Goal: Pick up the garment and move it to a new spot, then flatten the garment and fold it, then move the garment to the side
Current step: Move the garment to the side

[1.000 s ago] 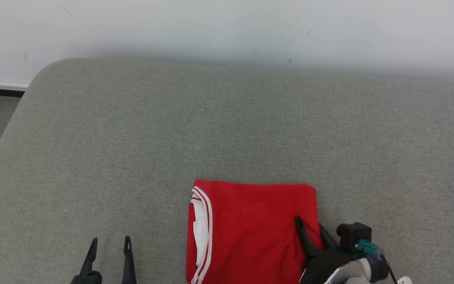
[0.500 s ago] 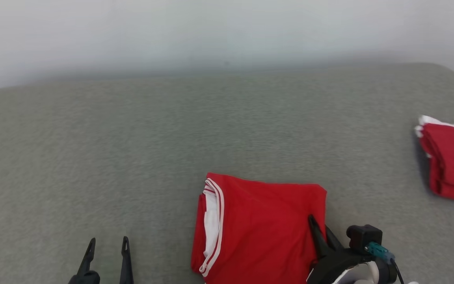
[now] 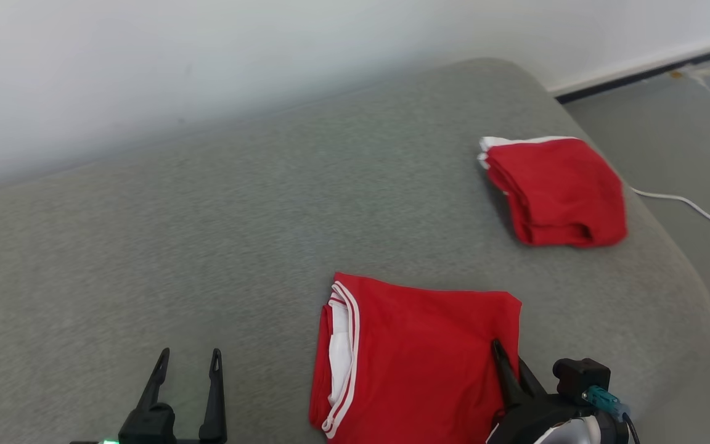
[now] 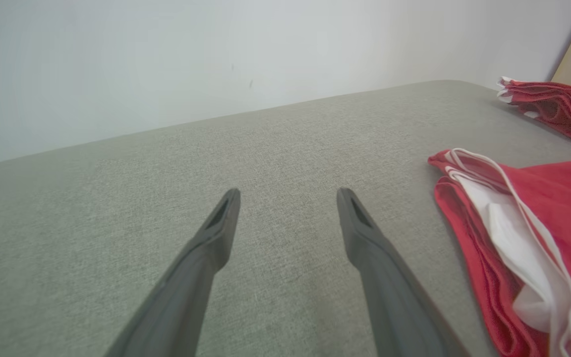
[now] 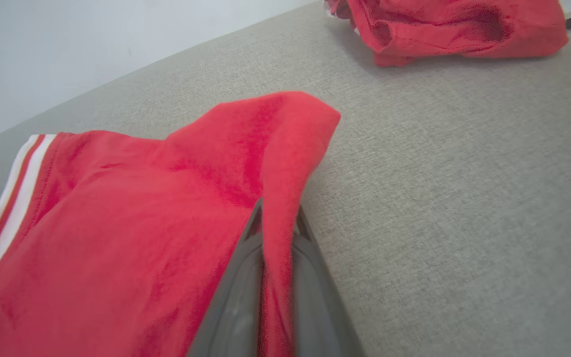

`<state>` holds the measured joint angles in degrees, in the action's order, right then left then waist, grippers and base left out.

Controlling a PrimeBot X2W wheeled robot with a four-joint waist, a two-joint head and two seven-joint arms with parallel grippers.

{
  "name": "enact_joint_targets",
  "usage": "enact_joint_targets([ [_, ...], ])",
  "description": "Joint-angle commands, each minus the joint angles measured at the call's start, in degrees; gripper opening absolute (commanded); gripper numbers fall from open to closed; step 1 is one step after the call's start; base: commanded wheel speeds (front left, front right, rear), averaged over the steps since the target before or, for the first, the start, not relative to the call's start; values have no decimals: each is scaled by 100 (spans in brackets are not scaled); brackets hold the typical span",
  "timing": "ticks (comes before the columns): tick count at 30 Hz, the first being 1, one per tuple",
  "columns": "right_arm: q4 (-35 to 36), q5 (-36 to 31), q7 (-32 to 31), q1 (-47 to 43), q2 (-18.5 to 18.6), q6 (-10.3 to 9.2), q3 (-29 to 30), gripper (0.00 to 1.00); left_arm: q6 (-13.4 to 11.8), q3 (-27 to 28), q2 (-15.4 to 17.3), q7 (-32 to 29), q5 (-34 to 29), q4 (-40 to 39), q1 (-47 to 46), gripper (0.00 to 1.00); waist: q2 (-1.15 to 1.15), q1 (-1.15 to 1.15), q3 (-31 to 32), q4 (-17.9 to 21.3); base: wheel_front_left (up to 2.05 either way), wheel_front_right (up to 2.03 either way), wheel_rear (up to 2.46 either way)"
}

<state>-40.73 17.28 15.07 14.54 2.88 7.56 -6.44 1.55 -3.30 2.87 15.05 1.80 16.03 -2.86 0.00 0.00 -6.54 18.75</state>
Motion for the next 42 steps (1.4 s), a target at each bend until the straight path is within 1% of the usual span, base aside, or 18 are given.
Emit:
enact_joint_targets([
  [1,35,48,7,-30,3,-16,-25,0,23,19,9,15,-52,-1,-84,100,0,0,-158,743,0,0,0],
  [7,146,141,7,28,0,-16,-26,0,29,12,18,15,-111,-14,-160,100,0,0,-313,1053,0,0,0],
  [13,380,243,7,129,-4,-16,-26,0,76,-60,21,15,-153,-17,-308,100,0,0,-475,1069,0,0,0],
  [16,503,128,7,306,-1,-16,-116,0,84,-119,67,15,-192,-29,-348,100,0,0,-559,1008,0,0,0],
  [20,635,-156,7,760,-3,-16,-177,0,65,-156,140,15,-232,-35,-438,100,0,0,-732,849,0,0,0],
  [26,575,-535,7,1831,118,-16,-253,0,38,-221,246,15,-263,-19,-600,100,0,0,-1049,508,0,0,0],
  [29,395,-683,7,2418,232,-16,-137,0,29,-296,265,15,-282,-15,-681,100,0,0,-1198,288,0,0,0],
  [32,76,-905,5,2893,425,-16,94,0,4,-342,296,15,-282,-18,-762,100,0,0,-1310,97,0,0,0],
  [35,-340,-1173,-15,3333,732,-16,422,0,-8,-394,315,15,-285,-27,-871,100,0,0,-1421,-85,0,0,0],
  [42,-1178,-1860,-173,4012,1570,-16,1201,0,-62,-481,374,14,-260,-62,-1044,100,0,0,-1660,-443,0,0,0],
])
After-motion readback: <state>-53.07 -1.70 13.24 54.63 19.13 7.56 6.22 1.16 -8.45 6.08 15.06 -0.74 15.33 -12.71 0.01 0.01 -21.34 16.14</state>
